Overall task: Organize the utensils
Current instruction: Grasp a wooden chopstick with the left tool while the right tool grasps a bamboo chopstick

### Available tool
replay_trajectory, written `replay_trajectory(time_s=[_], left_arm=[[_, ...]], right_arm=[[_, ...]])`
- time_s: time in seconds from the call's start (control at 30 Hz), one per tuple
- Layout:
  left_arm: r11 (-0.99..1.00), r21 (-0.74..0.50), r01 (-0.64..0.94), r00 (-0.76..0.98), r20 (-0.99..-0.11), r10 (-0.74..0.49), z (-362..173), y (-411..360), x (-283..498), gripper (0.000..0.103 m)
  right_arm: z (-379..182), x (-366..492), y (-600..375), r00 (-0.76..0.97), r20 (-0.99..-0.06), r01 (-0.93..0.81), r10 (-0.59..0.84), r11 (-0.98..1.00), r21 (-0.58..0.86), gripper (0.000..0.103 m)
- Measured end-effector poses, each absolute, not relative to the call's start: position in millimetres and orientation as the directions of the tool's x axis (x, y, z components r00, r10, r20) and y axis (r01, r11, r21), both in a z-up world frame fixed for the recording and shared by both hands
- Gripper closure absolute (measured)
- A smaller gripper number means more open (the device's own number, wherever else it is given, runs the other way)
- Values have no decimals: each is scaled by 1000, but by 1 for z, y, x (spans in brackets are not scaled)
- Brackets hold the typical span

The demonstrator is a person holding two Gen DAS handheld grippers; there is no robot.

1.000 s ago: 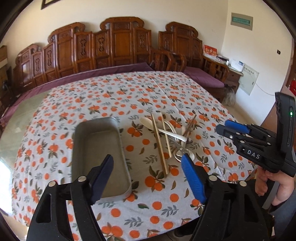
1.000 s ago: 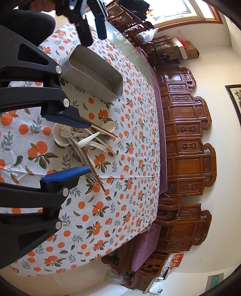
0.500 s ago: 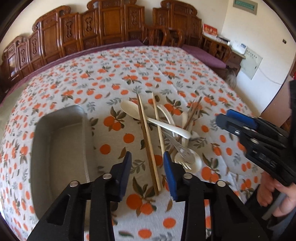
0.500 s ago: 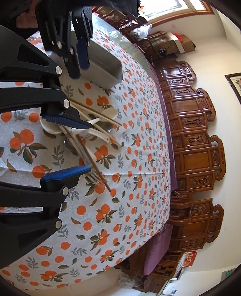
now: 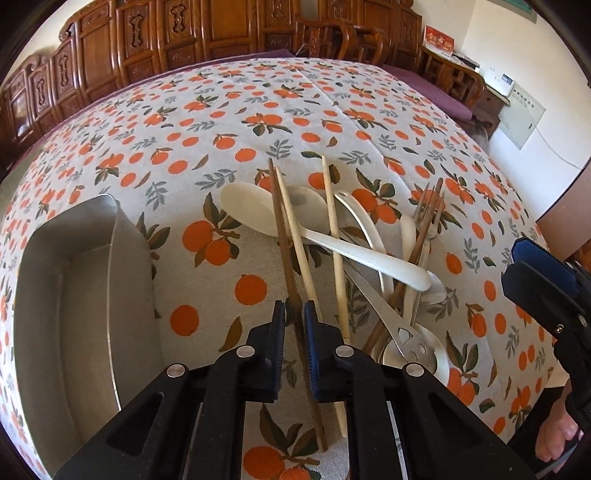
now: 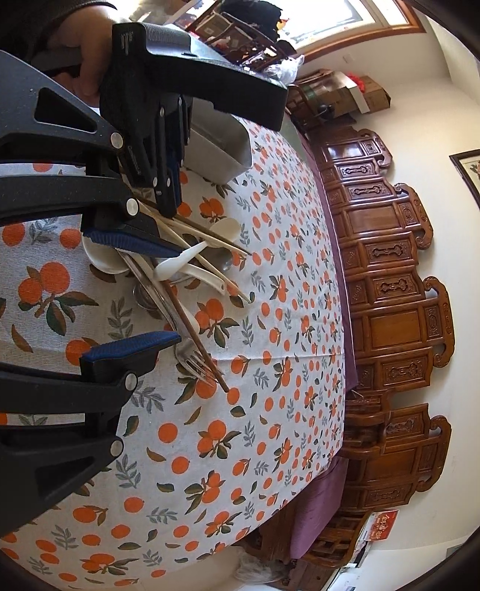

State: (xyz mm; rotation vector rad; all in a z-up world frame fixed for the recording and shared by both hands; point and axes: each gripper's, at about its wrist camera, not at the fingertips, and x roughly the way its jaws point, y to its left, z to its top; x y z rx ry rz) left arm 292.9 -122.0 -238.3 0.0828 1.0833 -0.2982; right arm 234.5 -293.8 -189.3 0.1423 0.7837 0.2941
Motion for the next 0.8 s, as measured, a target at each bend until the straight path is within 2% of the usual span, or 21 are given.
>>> replay_trajectory(time_s=[0.2, 0.6, 0.8], left_arm=[[961, -97, 260, 413, -888, -201, -242, -114, 294, 97], [940, -167, 299, 486, -821, -300, -194, -90, 251, 99], [930, -212, 300, 516, -784, -345, -179, -72, 244, 99]], right_arm=[[-189, 234, -286, 663, -677, -224, 321, 947, 229, 59], [-193, 243, -255, 629, -693, -261, 353, 935, 239, 59], [-198, 247, -240, 613, -708, -281, 352, 934, 221, 63]])
